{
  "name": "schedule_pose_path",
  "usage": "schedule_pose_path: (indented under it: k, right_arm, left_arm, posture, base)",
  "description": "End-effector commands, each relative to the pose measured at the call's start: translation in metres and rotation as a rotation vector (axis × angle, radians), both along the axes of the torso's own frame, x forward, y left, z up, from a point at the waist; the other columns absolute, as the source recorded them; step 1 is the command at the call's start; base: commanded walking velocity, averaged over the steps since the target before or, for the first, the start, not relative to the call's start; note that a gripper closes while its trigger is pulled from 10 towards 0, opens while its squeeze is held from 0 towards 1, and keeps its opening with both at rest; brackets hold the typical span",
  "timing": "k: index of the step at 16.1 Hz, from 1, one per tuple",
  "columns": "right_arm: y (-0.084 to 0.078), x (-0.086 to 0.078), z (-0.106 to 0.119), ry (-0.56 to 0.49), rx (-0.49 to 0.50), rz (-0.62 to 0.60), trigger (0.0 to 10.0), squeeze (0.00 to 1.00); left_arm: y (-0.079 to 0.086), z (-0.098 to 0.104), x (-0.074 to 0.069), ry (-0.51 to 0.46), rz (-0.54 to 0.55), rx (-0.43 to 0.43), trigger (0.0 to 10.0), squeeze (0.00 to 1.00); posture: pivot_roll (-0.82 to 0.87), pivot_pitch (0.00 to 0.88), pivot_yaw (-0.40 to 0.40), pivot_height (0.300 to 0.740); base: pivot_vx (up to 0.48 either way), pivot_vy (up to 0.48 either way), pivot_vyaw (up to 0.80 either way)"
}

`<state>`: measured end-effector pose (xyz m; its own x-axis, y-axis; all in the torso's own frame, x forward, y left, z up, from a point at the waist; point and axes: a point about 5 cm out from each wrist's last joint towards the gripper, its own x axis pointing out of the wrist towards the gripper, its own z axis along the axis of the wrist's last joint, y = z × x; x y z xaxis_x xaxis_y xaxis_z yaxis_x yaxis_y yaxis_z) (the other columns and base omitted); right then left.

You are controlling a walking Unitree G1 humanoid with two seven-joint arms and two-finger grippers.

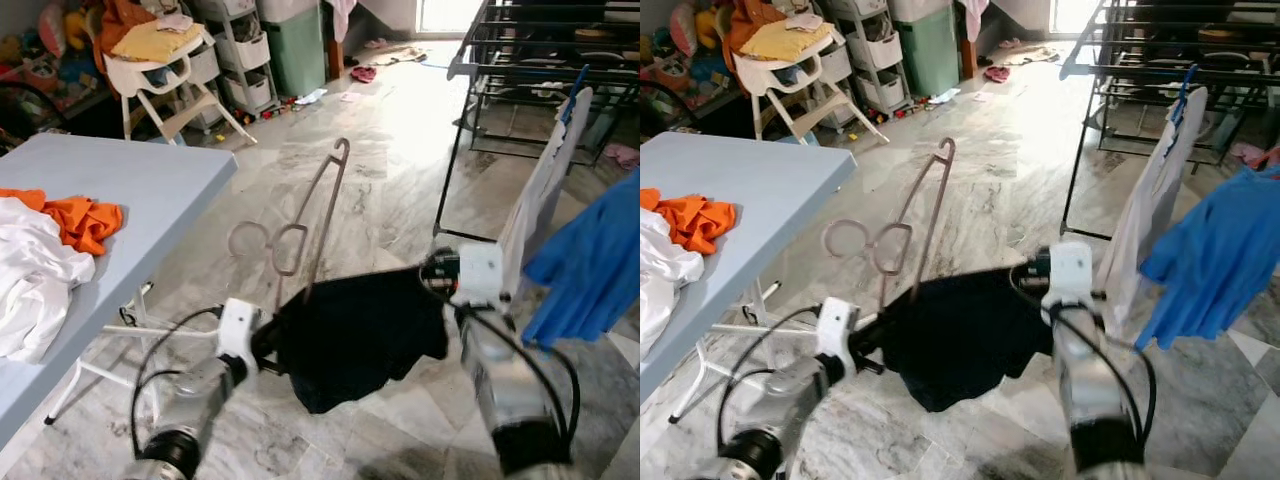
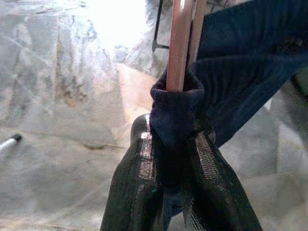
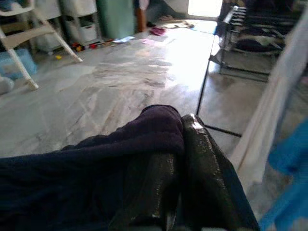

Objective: Hang hanger

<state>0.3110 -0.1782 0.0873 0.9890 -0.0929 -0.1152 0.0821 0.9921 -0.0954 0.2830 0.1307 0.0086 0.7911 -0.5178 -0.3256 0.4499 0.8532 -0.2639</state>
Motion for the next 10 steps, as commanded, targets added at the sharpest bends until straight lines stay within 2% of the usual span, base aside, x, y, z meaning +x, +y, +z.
schedule_pose_path:
  k: [1, 2, 4, 7, 10]
  right_arm:
    - [0.002, -0.003, 0.007, -0.032, 0.023, -0.03, 10.0, 0.0]
    - [0.006, -0.007, 0.005, -0.024, 0.026, -0.021, 10.0, 0.0]
    - [0.017, -0.013, 0.004, -0.005, 0.032, 0.017, 10.0, 0.0]
    - [0.028, -0.011, 0.002, 0.023, 0.06, 0.088, 10.0, 0.0]
    - [0.035, -0.012, -0.011, 0.102, 0.096, 0.173, 10.0, 0.0]
  left_arm:
    - [0.016, 0.0, 0.0, 0.003, 0.1, -0.004, 10.0, 0.0]
    - [0.014, 0.0, 0.0, 0.002, 0.11, -0.019, 10.0, 0.0]
    - [0.006, -0.001, -0.003, -0.003, 0.114, -0.027, 10.0, 0.0]
    - [0.004, 0.0, -0.004, -0.01, 0.183, -0.056, 10.0, 0.0]
    - [0.007, -0.001, -0.009, -0.03, 0.263, -0.048, 10.0, 0.0]
  posture:
    - [-0.24, 0.0, 0.136, 0.74]
    - [-0.24, 0.0, 0.133, 0.74]
    - [-0.24, 0.0, 0.103, 0.74]
    - [-0.19, 0.0, 0.04, 0.74]
    - [-0.08, 0.0, -0.081, 0.74]
  base:
    - [0.0, 0.0, -0.47]
    - [0.0, 0.0, -0.48]
    - [0.0, 0.0, 0.0]
    - [0.0, 0.0, 0.0]
    - [0.0, 0.0, 0.0]
